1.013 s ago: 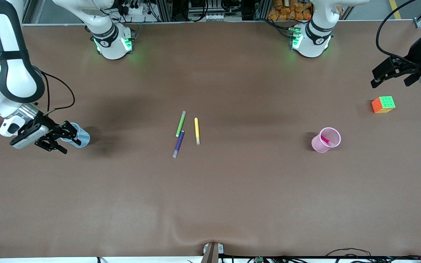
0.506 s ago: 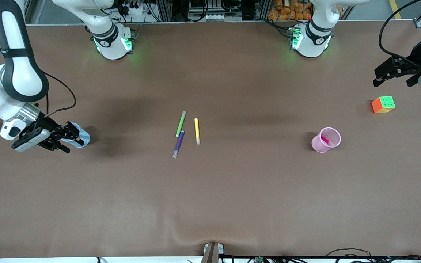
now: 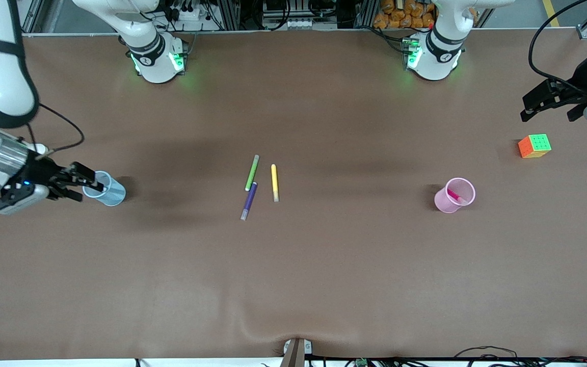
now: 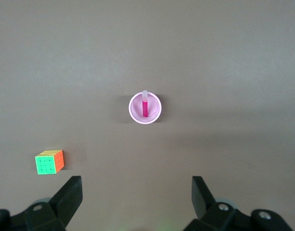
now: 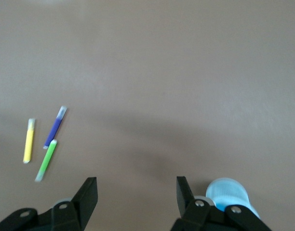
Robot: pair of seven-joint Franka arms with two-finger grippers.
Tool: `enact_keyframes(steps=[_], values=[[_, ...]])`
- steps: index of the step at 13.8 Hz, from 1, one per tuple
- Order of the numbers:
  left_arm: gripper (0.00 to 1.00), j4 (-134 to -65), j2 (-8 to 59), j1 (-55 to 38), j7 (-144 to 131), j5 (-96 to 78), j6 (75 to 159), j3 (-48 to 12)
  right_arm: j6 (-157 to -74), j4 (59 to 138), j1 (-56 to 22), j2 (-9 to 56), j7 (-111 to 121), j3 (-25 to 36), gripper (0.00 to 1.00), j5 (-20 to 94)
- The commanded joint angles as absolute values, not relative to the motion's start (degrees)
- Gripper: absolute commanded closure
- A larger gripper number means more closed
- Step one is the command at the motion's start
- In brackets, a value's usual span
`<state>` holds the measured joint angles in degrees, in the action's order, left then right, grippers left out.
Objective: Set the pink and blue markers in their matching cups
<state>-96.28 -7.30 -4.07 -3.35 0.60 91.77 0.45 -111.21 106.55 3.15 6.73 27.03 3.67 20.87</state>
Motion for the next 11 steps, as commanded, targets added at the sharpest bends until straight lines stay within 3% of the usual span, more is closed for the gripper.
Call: enact_keyframes(steps=[1,3,9,11], values=[[0.00,-96.1,-7.8,-3.6,-3.4,0.4,91.3,-0.2,-100.8,98.5,0.5,6.9,14.8,4.2,0.21,13.9],[0.00,-95.5,-7.7,-3.8,-3.1,0.4,91.3,-0.3,-93.8,93.5,-1.5,6.9,8.1,4.6,0.00,9.0],[0.00,-95.3,-7.8,-3.7,-3.8,0.5,91.0,-1.2,-72.8,73.3,-2.7,8.1,3.8,6.3,0.00,3.5],[0.00,-95.3,-7.8,-3.6,-3.8,0.5,91.0,-1.3,-67.0,71.0,-3.4,7.7,3.2,6.4,0.00,1.2]])
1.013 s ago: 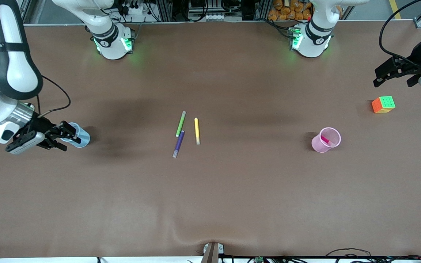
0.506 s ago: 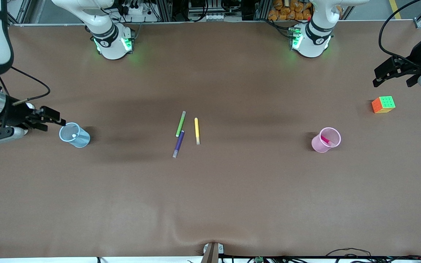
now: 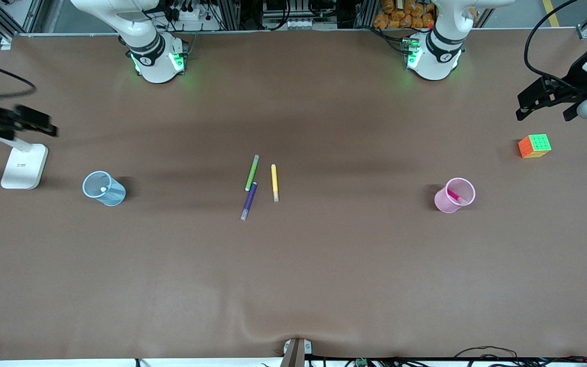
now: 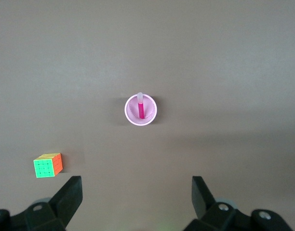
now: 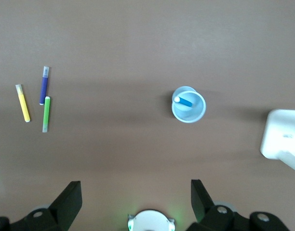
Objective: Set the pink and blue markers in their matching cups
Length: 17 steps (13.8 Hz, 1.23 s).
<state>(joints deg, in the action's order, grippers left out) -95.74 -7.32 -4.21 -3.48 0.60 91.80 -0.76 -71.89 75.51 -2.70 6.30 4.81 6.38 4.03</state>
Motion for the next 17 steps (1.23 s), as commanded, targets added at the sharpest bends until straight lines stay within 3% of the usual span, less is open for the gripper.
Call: enact_keyframes(steps=[1,5,10,17], values=[[0.00,-95.3,-7.8,-3.6,-3.7,0.5,91.0,-1.3,-65.4,71.4,-3.6,6.8,0.1,5.5,0.00,-1.6],[0.00,-95.3,-7.8,-3.6,-3.7,0.5,91.0,-1.3,-67.7,74.9,-1.6,4.9,-12.5,1.6,0.00,-1.6],[0.00,-95.3,-7.9,-3.5,-3.5,0.5,91.0,-1.3,-77.0,93.3,-0.7,-7.5,-12.1,1.6,0.00,-0.4],[0.00,-95.3,-7.8,-3.5,-3.6,0.5,91.0,-1.3,-81.0,91.0,0.7,-6.2,-6.1,1.2,0.00,-1.3]])
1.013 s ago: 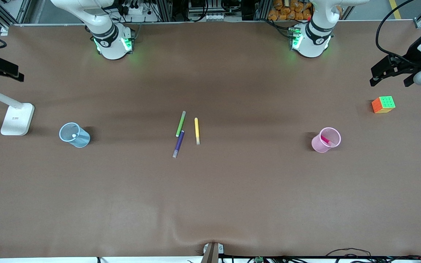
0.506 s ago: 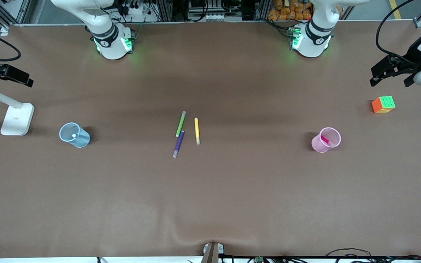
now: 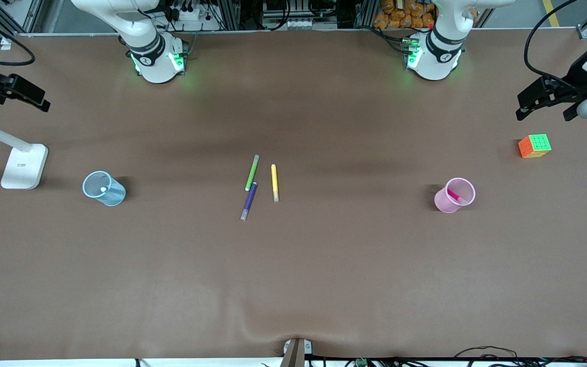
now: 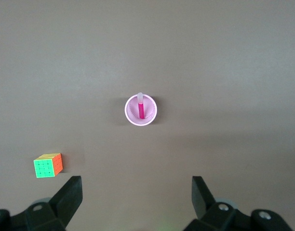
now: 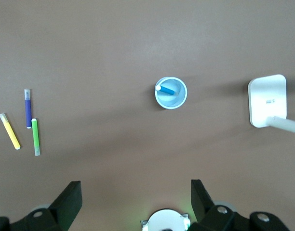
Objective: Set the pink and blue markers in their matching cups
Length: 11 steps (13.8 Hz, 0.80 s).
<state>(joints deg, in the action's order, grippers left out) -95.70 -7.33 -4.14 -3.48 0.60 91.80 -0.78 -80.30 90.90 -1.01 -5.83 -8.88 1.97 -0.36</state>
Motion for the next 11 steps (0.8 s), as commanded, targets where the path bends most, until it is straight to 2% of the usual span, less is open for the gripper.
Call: enact_keyframes(steps=[1,11], values=[[0.00,-95.3,-7.8,-3.6,-3.6,0.5,91.0,-1.3,-81.8,91.0,0.8,-6.1,-4.5,1.3,0.00,-1.4],[0.00,-95.3,-7.7,-3.6,-3.8,0.5,91.0,-1.3,-82.9,89.7,0.8,-4.8,-2.4,1.7,0.00,-0.5]])
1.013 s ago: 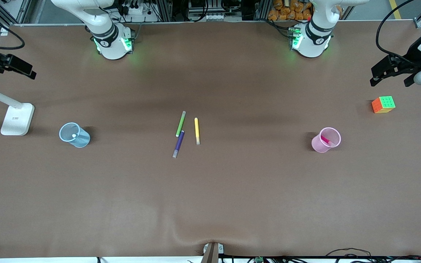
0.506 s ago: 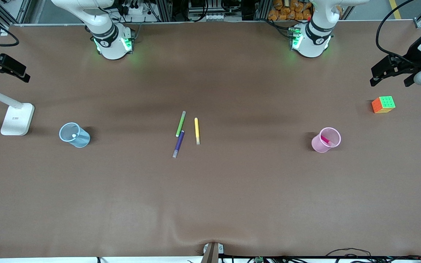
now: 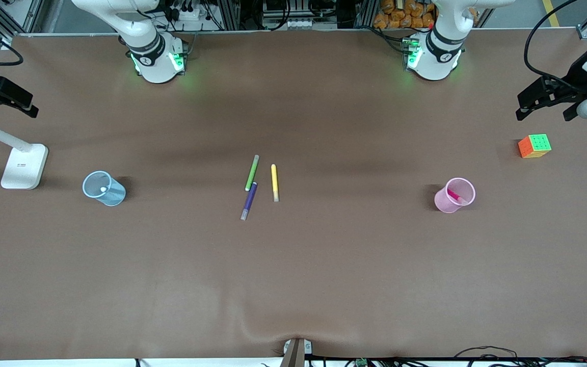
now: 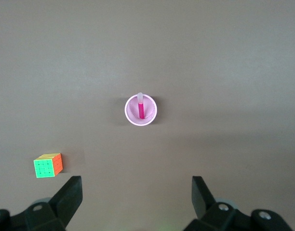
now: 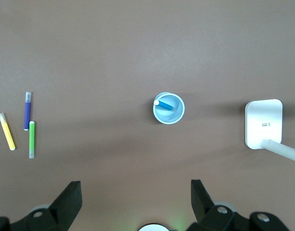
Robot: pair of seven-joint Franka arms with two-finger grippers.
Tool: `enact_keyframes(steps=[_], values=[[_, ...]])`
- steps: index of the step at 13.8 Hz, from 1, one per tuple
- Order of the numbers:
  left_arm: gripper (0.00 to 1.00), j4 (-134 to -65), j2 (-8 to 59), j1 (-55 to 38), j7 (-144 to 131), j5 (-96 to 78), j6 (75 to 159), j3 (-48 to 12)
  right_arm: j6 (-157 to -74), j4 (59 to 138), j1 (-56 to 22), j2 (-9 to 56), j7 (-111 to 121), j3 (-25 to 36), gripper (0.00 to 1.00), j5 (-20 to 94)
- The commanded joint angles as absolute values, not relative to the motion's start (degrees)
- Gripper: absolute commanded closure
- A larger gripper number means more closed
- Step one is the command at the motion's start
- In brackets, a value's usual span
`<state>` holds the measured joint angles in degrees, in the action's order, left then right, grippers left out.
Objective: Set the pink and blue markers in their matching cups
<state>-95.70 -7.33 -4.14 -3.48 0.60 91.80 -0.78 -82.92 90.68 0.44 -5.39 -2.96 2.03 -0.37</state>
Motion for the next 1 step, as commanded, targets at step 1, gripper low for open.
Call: enact_keyframes(steps=[1], values=[[0.00,-95.3,-7.7,-3.6,-3.8,0.5,91.0,-1.3,-82.8,89.7,0.9,-4.8,-2.4,1.7,0.00,-0.6]])
